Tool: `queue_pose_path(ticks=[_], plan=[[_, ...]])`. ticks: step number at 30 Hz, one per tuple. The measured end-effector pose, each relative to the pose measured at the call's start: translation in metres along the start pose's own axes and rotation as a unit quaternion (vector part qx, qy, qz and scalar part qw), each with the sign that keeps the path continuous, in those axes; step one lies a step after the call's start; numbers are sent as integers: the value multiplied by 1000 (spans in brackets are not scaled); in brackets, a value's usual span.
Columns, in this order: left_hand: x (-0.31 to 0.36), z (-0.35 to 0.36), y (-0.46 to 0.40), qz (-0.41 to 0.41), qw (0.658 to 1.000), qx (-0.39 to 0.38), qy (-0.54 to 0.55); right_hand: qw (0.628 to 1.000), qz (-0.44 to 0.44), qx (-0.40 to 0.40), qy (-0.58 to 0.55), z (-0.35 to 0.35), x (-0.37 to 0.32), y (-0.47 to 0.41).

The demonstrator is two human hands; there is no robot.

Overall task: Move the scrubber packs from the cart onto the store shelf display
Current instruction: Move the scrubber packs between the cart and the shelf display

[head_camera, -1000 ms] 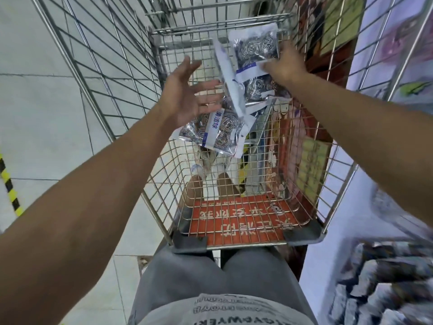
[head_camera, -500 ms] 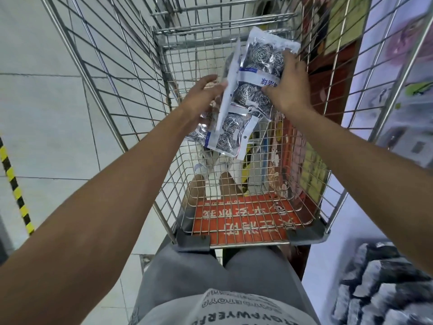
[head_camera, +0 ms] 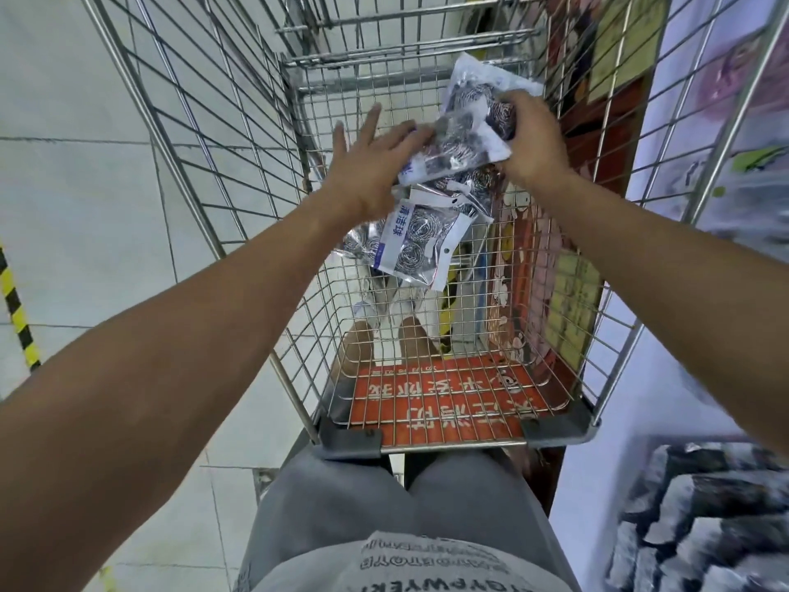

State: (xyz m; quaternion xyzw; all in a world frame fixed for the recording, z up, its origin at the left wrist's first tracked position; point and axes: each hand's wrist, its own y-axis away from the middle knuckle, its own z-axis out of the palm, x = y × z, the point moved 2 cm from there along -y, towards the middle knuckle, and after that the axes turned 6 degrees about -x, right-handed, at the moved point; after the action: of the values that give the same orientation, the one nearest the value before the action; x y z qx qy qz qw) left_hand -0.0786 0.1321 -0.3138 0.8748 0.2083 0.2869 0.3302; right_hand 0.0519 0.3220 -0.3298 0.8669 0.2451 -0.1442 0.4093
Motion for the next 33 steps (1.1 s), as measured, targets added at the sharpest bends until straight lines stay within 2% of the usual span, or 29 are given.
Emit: queue_pose_path(ticks=[3, 5, 8, 10, 11, 12, 13, 15, 16, 17, 20, 21, 23, 26, 29, 31, 33], plan=[[-22, 9, 9, 1, 997, -30, -67, 999, 8, 46, -5, -7, -5, -5], [-26, 16, 17, -16, 997, -19, -69, 997, -21, 43, 55, -10, -9, -12], [-18, 31, 33, -74, 995, 66, -25, 971, -121, -39, 203, -5, -22, -30], [-14, 52, 41, -159, 975, 128, 84, 926, -174, -122, 312, -3, -36, -42], [-10, 61, 44, -217, 949, 132, 188, 900, -190, -162, 359, -2, -42, -48], [-6, 71, 46, -274, 900, 114, 318, 872, -200, -198, 400, -2, -49, -52], [0, 77, 46, -320, 824, 87, 460, 846, -206, -226, 437, -2, -54, -56], [14, 83, 42, -342, 634, 37, 693, 800, -205, -267, 497, -2, -59, -63], [20, 82, 39, -321, 561, 21, 763, 780, -204, -280, 520, -1, -60, -66], [24, 79, 34, -294, 507, 13, 810, 761, -207, -286, 544, 0, -59, -70], [22, 74, 11, -258, 375, 50, 889, 714, -225, -280, 601, 0, -60, -78], [20, 72, 3, -259, 342, 64, 901, 703, -231, -281, 612, 0, -61, -79], [15, 69, -8, -277, 314, 82, 905, 699, -233, -282, 615, 0, -61, -79], [16, 56, -6, -274, 304, 88, 908, 691, -264, -271, 615, -3, -61, -76], [18, 39, 13, -213, 285, 97, 929, 681, -281, -247, 629, -10, -68, -69], [20, 33, 29, -188, 241, 106, 946, 693, -277, -243, 620, -19, -78, -58], [24, 28, 50, -156, 221, 109, 956, 734, -267, -230, 581, -36, -95, -38]])
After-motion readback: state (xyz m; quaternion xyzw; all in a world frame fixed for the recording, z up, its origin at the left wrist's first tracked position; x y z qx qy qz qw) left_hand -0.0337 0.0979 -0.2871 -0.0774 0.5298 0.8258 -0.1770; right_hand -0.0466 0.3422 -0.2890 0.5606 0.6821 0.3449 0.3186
